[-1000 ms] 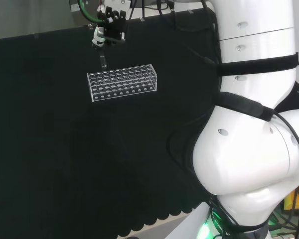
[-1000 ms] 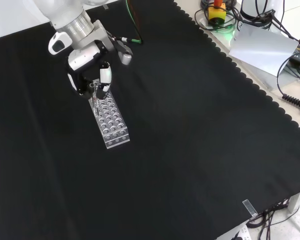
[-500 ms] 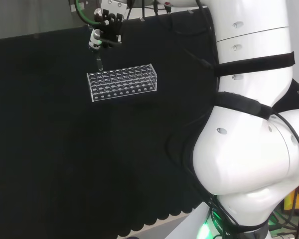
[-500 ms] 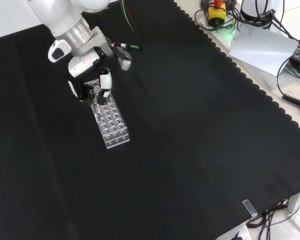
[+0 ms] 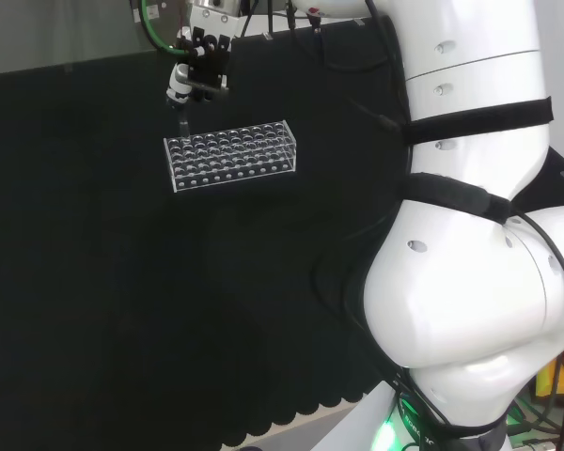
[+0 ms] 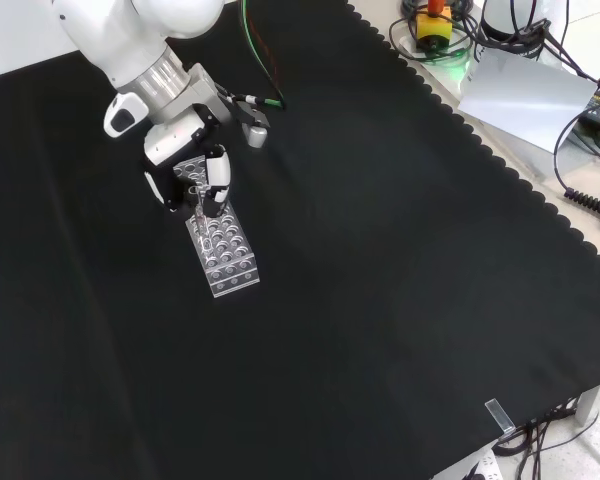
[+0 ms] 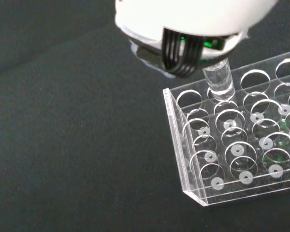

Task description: Put the test tube back in the rack.

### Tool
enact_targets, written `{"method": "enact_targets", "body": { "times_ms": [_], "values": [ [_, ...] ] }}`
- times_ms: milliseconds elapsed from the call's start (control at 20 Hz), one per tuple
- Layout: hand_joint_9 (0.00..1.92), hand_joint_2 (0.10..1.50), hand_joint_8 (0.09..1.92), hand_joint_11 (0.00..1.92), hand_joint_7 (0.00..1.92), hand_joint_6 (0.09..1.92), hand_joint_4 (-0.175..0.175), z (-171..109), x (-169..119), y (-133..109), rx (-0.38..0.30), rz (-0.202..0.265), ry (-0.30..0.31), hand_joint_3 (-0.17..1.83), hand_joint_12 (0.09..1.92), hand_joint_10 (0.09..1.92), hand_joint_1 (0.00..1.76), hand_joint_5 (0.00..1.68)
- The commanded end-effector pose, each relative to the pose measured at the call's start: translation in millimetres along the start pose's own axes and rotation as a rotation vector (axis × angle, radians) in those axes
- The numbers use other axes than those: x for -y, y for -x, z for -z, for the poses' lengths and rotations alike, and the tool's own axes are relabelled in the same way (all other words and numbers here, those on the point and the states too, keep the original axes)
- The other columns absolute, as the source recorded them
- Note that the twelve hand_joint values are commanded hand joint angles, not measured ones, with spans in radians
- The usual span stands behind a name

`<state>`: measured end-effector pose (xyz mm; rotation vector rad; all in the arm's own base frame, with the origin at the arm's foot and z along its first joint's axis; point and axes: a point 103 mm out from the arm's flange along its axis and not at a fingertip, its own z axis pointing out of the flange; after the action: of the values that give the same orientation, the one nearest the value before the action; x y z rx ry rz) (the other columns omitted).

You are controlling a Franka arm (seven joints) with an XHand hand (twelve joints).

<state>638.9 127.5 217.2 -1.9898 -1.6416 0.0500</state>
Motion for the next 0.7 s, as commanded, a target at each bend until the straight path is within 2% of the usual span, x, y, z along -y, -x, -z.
{"method": "enact_targets", "body": {
  "times_ms": [50,400,550,700],
  "values": [
    [1.33,0.70,0.73,1.16,1.38,0.30,-0.175,-4,1,-5,0.013,-0.005,-0.003,0.51,0.95,0.48,1.43,1.31],
    [1.33,0.70,0.73,1.15,1.38,0.30,-0.175,-10,-9,2,0.021,0.000,-0.021,0.51,0.95,0.48,1.43,1.31],
    [1.33,0.70,0.73,1.15,1.38,0.30,-0.175,-12,-9,-4,0.036,-0.006,-0.016,0.51,0.95,0.48,1.43,1.31],
    [1.33,0.70,0.73,1.15,1.38,0.30,-0.175,-15,-15,4,0.032,-0.011,-0.028,0.51,0.95,0.48,1.43,1.31]
  ]
}}
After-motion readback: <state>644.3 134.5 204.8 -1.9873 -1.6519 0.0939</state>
